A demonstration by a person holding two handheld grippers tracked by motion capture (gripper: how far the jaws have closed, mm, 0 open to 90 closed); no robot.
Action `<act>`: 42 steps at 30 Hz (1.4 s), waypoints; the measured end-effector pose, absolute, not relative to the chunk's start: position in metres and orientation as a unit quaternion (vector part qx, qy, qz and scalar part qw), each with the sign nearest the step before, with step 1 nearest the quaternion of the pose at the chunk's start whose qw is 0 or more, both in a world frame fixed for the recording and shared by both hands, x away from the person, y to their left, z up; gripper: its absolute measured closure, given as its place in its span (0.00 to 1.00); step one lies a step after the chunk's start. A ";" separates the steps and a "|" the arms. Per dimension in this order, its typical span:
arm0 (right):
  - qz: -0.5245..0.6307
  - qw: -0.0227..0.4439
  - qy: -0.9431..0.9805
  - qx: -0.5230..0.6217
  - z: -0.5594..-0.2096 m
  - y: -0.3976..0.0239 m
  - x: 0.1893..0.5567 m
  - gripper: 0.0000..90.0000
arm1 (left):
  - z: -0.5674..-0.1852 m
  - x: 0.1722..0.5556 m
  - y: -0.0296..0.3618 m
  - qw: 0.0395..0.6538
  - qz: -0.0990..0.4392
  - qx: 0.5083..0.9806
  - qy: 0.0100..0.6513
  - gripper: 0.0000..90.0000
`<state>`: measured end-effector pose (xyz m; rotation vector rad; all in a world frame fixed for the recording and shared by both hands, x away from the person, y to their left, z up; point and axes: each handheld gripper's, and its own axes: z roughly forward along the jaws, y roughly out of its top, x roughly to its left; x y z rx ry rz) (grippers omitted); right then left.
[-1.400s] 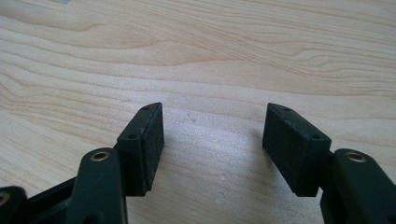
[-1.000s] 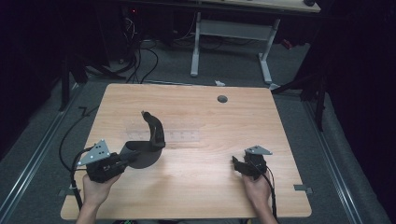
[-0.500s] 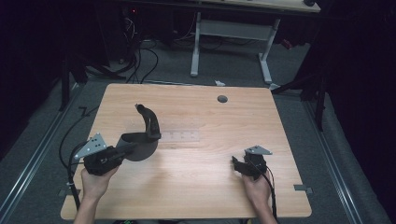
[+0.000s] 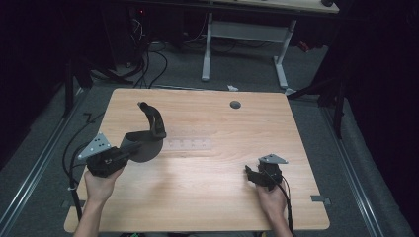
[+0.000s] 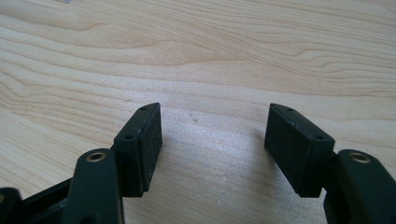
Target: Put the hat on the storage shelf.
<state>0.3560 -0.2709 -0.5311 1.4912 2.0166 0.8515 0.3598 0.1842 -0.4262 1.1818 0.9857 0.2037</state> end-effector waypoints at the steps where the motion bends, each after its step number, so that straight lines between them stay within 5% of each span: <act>1: 0.312 0.244 0.738 0.546 -0.531 -0.271 0.356 0.41 | -0.426 0.361 0.184 0.714 0.094 0.532 0.444 0.96; 42: 0.312 0.243 0.739 0.546 -0.531 -0.271 0.356 0.41 | -0.432 0.402 0.195 0.707 0.167 0.496 0.476 0.96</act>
